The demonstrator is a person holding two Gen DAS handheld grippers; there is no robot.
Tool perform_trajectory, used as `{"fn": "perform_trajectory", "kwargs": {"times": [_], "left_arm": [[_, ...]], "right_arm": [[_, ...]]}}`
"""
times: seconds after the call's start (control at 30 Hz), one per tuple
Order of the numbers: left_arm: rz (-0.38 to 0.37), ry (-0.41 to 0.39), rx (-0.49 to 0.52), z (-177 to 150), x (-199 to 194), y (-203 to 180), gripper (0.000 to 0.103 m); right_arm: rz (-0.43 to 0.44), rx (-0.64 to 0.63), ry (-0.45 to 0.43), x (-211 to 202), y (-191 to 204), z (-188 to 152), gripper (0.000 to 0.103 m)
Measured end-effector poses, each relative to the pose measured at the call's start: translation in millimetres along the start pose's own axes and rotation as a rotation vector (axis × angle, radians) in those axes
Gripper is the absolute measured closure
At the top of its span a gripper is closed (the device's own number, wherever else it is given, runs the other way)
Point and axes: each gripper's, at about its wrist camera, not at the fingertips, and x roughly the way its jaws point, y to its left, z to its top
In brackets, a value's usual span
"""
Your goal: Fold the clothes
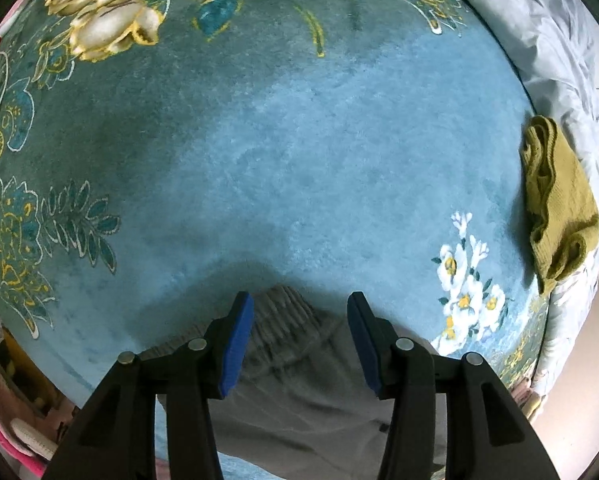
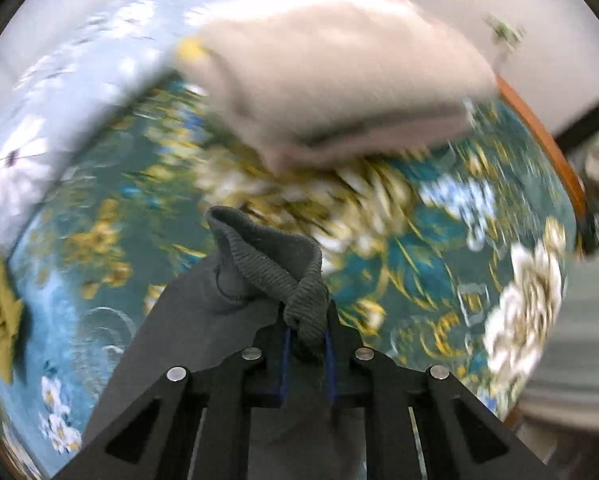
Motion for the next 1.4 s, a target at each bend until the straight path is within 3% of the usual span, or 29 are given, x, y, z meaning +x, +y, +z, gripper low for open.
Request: {"fn": "perform_trajectory", "kwargs": {"times": [0.1, 0.2, 0.27, 0.33, 0.4, 0.5, 0.53, 0.6, 0.7, 0.8, 0.9, 1.0, 1.07, 1.13, 1.23, 1.3, 1.4], "left_arm": [[-0.004, 0.019, -0.005, 3.3, 4.8, 1.7, 0.049], [0.008, 0.030, 0.001, 13.5, 7.7, -0.1, 0.048], [-0.007, 0.033, 0.005, 18.5, 9.3, -4.8, 0.048], [-0.027, 0.045, 0.015, 19.7, 13.3, -12.8, 0.046], [-0.047, 0.062, 0.033, 20.4, 19.1, -24.0, 0.046], [-0.048, 0.091, 0.116, 16.1, 26.2, -51.3, 0.042], [-0.026, 0.086, 0.181, 12.9, 26.8, -65.9, 0.039], [-0.007, 0.084, 0.282, 7.3, 28.8, -87.4, 0.039], [0.035, 0.114, 0.456, -7.4, 38.3, -121.6, 0.038], [0.098, 0.164, 0.640, -28.1, 55.3, -148.1, 0.038], [0.186, 0.185, 0.752, -43.7, 71.7, -159.4, 0.038], [0.205, 0.182, 0.755, -48.0, 78.2, -159.6, 0.038], [0.202, 0.184, 0.734, -49.0, 80.6, -157.7, 0.048], [0.229, 0.199, 0.745, -51.6, 86.5, -156.9, 0.072], [0.270, 0.216, 0.775, -58.5, 94.9, -156.6, 0.085], [0.278, 0.207, 0.793, -65.3, 94.2, -158.4, 0.091], [0.237, 0.129, 0.802, -71.4, 77.9, -161.6, 0.095]], "right_arm": [[0.004, 0.051, 0.024, 6.0, -5.4, -6.7, 0.079], [-0.024, 0.055, -0.031, -9.4, 3.7, -10.7, 0.056], [-0.060, 0.039, -0.099, -26.9, 19.4, -15.1, 0.052], [-0.005, 0.015, -0.120, -36.6, 41.4, -22.4, 0.037], [0.140, -0.039, -0.036, -30.5, 75.4, -32.3, 0.035], [0.334, -0.062, 0.225, 4.5, 131.0, -59.8, 0.034], [0.361, -0.057, 0.291, 15.5, 148.0, -69.5, 0.034], [0.344, -0.024, 0.367, 33.9, 176.5, -86.4, 0.034], [0.274, 0.066, 0.393, 50.5, 200.0, -99.9, 0.034], [0.222, 0.077, 0.405, 59.3, 200.2, -105.4, 0.034], [0.173, 0.073, 0.416, 67.0, 197.1, -109.8, 0.034], [0.125, 0.069, 0.428, 74.8, 194.0, -114.2, 0.036], [0.093, 0.067, 0.435, 79.9, 192.0, -117.1, 0.043], [0.076, 0.072, 0.451, 84.9, 187.4, -120.6, 0.063], [0.121, 0.100, 0.489, 85.6, 176.0, -126.0, 0.085], [0.136, 0.071, 0.483, 78.5, 175.8, -126.3, 0.089], [0.202, 0.010, 0.433, 59.4, 176.1, -121.7, 0.090]]}}
